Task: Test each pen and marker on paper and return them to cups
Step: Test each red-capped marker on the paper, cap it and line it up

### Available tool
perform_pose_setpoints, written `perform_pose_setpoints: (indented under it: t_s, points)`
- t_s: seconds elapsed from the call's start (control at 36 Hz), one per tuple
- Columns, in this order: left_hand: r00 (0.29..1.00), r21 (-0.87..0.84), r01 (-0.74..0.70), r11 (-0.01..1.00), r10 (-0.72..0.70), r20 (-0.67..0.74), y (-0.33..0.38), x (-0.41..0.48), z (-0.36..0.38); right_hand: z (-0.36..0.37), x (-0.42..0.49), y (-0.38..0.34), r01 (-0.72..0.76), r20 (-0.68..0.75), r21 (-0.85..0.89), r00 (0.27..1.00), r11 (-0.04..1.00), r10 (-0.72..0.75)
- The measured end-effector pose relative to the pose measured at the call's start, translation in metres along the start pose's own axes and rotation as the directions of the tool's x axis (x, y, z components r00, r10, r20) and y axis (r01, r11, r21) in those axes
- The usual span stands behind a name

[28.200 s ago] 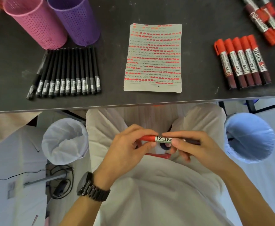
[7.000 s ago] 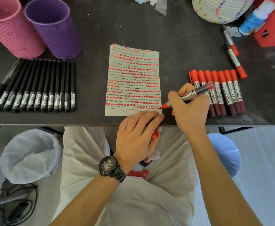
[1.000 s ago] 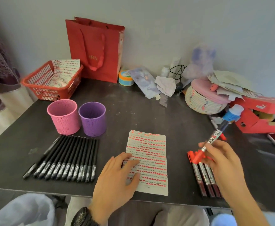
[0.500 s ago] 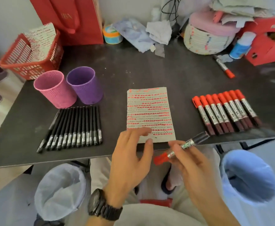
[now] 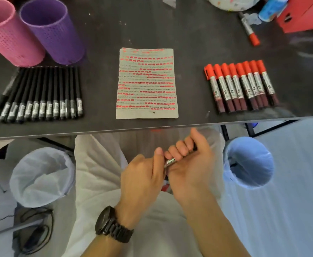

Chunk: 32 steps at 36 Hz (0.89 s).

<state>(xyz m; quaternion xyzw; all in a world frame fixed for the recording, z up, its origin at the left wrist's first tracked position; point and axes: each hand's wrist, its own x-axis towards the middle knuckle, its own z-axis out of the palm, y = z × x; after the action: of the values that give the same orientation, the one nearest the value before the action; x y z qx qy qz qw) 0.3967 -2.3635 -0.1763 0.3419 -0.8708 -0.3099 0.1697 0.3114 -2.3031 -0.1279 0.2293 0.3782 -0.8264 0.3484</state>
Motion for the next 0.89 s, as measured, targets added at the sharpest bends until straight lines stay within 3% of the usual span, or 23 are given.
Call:
perform_pose_setpoints:
  t_s: [0.17, 0.33, 0.58, 0.75, 0.81, 0.83, 0.89]
  points:
    - [0.993, 0.037, 0.117, 0.992, -0.117, -0.013, 0.001, -0.001, -0.001, 0.005, 0.0, 0.015, -0.028, -0.005, 0.095, 1.0, 0.995, 0.028]
    - [0.996, 0.053, 0.09, 0.994, -0.091, 0.01, 0.006, -0.003, -0.002, 0.005, 0.004, 0.007, 0.016, -0.026, -0.036, 0.999, 0.999, -0.017]
    - [0.999, -0.077, 0.051, 0.996, -0.049, 0.023, 0.017, -0.006, -0.001, -0.002, 0.001, -0.019, 0.048, 0.237, -0.128, 0.971, 0.991, -0.016]
    - [0.964, -0.33, 0.187, 0.925, -0.108, 0.242, 0.023, -0.006, -0.011, -0.002, 0.002, -0.028, 0.011, 0.441, -0.217, 0.893, 0.976, 0.088]
    - [0.907, -0.34, 0.294, 0.893, -0.147, 0.396, 0.015, -0.004, -0.014, -0.001, 0.002, -0.041, -0.007, 0.462, -0.197, 0.881, 0.98, 0.099]
    - [0.86, -0.325, 0.361, 0.874, -0.176, 0.479, 0.009, -0.005, -0.016, -0.001, 0.003, -0.053, 0.01, 0.467, -0.18, 0.881, 0.984, 0.076]
    - [0.823, -0.258, 0.435, 0.862, -0.265, 0.503, -0.008, -0.005, -0.023, -0.002, 0.006, -0.081, 0.122, 0.476, -0.138, 0.878, 0.983, -0.042]
